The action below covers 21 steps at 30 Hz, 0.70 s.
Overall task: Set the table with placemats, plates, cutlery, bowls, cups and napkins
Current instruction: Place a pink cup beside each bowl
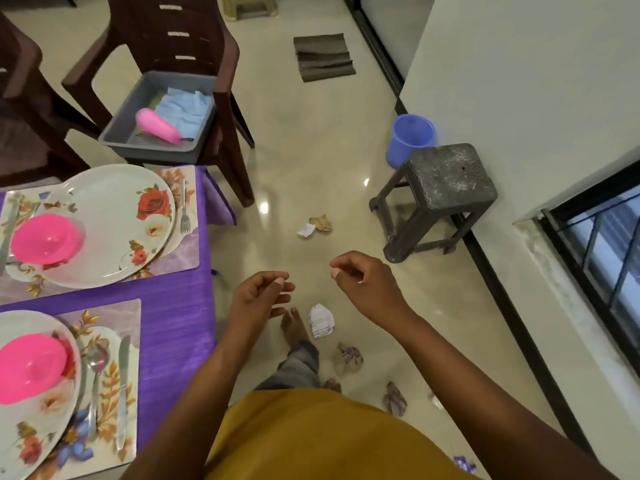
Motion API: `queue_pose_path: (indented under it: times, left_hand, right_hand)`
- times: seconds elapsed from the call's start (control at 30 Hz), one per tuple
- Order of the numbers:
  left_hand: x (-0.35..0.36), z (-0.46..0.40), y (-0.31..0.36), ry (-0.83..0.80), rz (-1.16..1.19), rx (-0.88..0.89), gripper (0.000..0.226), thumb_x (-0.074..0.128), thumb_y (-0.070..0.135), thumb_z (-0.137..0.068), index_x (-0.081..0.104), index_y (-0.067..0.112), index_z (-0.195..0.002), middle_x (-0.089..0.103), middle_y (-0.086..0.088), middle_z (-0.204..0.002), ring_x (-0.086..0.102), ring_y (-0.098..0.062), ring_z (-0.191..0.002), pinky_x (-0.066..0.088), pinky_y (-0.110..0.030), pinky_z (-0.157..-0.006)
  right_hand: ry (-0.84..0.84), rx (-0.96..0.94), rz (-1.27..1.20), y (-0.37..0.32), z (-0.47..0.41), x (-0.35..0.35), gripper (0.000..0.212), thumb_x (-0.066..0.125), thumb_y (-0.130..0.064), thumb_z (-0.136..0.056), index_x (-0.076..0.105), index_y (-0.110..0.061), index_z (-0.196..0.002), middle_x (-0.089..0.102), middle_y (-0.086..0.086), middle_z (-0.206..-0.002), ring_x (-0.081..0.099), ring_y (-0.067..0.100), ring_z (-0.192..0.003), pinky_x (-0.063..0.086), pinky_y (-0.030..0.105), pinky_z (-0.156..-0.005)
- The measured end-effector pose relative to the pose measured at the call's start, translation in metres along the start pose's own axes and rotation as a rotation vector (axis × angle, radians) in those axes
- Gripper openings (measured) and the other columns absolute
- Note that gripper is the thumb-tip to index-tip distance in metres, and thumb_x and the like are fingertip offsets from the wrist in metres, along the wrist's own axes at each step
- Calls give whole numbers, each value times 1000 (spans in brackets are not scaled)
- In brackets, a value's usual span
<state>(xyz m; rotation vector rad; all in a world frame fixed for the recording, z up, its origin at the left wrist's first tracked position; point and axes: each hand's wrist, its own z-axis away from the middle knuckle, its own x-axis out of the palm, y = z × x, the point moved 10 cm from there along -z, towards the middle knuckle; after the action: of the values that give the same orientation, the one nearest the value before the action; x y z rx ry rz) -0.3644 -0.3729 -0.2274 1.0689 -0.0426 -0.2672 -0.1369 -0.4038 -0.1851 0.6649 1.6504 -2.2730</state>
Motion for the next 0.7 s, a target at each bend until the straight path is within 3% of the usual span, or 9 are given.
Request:
queue_pose_path:
  times: [0.13, 0.33, 0.7]
  left_hand:
    - [-8, -39, 13, 34, 21, -11, 17, 58, 22, -105, 71, 18, -116, 79, -1, -104, 75, -21, -97, 61, -40, -86]
    - [-36, -100, 43, 63, 42, -31, 17, 59, 21, -105, 72, 18, -115, 79, -2, -104, 75, -24, -98, 61, -44, -88]
    - [-113, -198, 112, 170, 59, -18, 19, 58, 22, -106, 72, 18, -117, 79, 1, -104, 75, -21, -97, 61, -42, -88]
  right_hand:
    - [-8, -23, 17, -13, -53, 0, 18, 67, -29, -98, 74, -26, -114, 74, -16, -103, 67, -2, -96, 51, 12, -83]
    - [-64, -40, 70, -51, -140, 15, 17, 66, -30, -98, 74, -27, -114, 72, -16, -104, 65, -5, -95, 45, 1, -76]
    - [-190, -81, 113, -125, -283, 54, 17, 66, -31, -99, 74, -27, -112, 73, -15, -103, 67, 0, -95, 53, 17, -85]
